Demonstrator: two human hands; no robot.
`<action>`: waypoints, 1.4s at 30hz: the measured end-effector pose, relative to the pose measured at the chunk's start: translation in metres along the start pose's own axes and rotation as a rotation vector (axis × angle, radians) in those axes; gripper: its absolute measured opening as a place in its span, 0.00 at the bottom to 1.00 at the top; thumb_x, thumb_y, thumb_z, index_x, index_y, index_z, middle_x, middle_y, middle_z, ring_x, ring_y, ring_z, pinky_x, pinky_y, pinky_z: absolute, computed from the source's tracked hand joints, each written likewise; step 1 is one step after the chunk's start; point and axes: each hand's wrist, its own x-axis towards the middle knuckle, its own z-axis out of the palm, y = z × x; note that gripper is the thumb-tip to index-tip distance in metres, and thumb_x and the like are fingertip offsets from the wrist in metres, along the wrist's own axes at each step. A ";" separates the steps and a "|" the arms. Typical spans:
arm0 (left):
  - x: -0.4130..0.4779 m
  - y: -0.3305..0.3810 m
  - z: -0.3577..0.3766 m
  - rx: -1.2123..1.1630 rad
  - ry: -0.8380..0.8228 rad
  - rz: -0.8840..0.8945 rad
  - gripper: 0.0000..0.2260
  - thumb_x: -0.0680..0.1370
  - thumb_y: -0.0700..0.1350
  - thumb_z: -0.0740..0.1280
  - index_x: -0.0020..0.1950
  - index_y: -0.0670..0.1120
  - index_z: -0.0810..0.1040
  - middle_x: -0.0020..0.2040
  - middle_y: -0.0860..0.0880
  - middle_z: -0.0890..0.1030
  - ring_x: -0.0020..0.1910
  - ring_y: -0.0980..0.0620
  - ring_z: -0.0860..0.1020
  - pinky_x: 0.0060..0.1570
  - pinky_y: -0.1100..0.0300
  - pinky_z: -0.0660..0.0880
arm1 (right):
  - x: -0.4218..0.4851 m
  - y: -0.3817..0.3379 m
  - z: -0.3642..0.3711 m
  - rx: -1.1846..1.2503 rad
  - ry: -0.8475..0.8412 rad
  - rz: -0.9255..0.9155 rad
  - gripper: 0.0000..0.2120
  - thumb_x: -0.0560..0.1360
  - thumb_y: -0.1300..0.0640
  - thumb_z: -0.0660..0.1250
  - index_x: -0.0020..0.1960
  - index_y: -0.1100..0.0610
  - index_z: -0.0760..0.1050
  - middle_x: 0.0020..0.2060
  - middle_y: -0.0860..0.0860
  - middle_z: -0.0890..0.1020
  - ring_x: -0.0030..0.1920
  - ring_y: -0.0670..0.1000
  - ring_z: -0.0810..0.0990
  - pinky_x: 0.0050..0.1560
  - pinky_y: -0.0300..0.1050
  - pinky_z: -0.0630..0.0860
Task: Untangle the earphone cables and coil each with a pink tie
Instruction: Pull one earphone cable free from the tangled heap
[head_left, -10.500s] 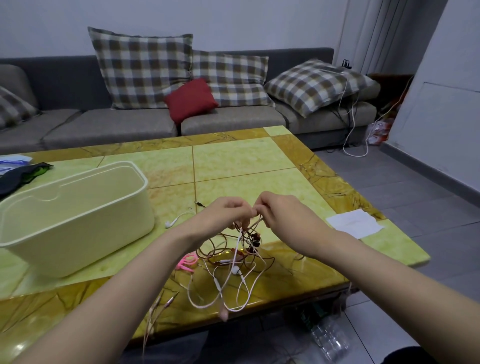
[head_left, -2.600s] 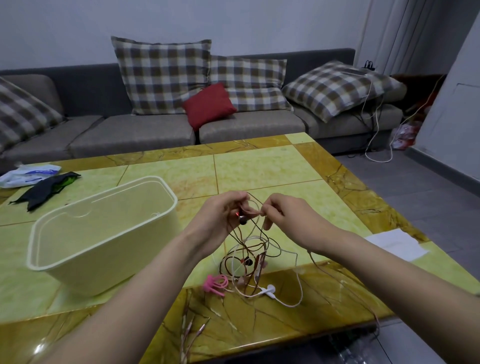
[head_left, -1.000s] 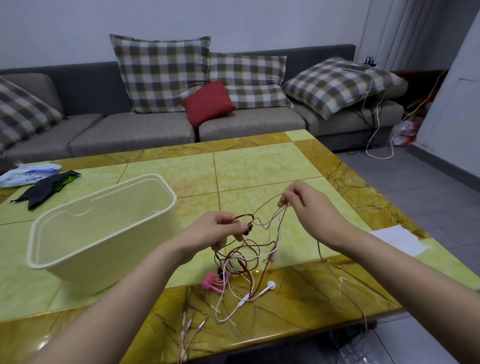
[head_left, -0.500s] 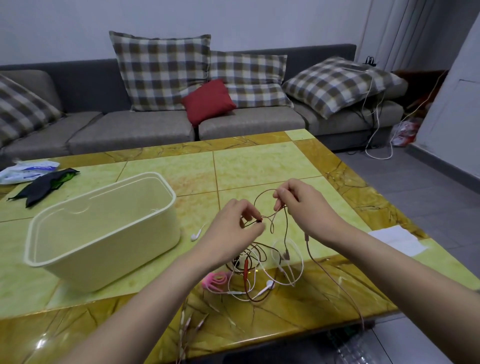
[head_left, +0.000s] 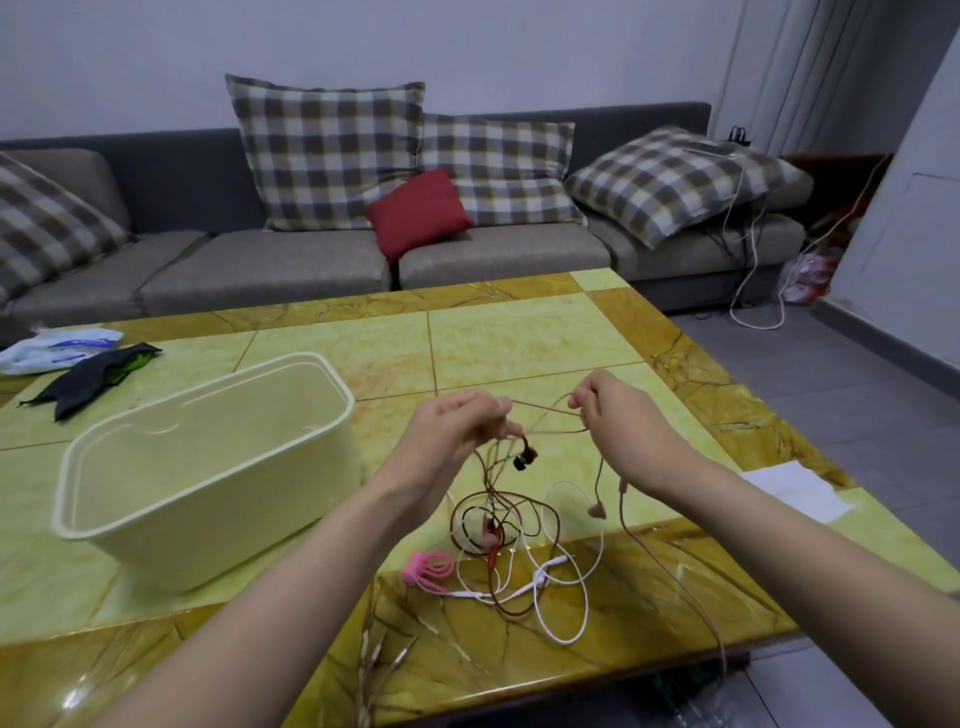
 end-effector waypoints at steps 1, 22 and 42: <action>0.000 0.002 0.000 -0.066 -0.006 -0.014 0.10 0.76 0.38 0.64 0.35 0.42 0.73 0.31 0.48 0.73 0.35 0.53 0.78 0.46 0.62 0.77 | 0.000 -0.002 0.002 -0.020 -0.011 -0.014 0.10 0.82 0.60 0.50 0.50 0.56 0.70 0.44 0.53 0.76 0.36 0.47 0.71 0.30 0.40 0.65; 0.014 0.003 -0.012 -0.070 0.216 -0.145 0.12 0.78 0.33 0.61 0.36 0.42 0.69 0.33 0.46 0.73 0.34 0.51 0.77 0.44 0.61 0.80 | -0.004 0.014 0.008 -0.125 -0.029 0.091 0.12 0.79 0.69 0.51 0.57 0.64 0.70 0.52 0.61 0.77 0.44 0.55 0.72 0.39 0.44 0.67; 0.008 -0.002 -0.020 0.804 -0.018 -0.132 0.07 0.74 0.50 0.70 0.42 0.48 0.84 0.22 0.57 0.68 0.23 0.59 0.64 0.21 0.71 0.60 | -0.009 0.035 0.005 -0.167 -0.033 0.122 0.13 0.78 0.69 0.51 0.56 0.64 0.71 0.53 0.61 0.78 0.52 0.60 0.77 0.41 0.44 0.67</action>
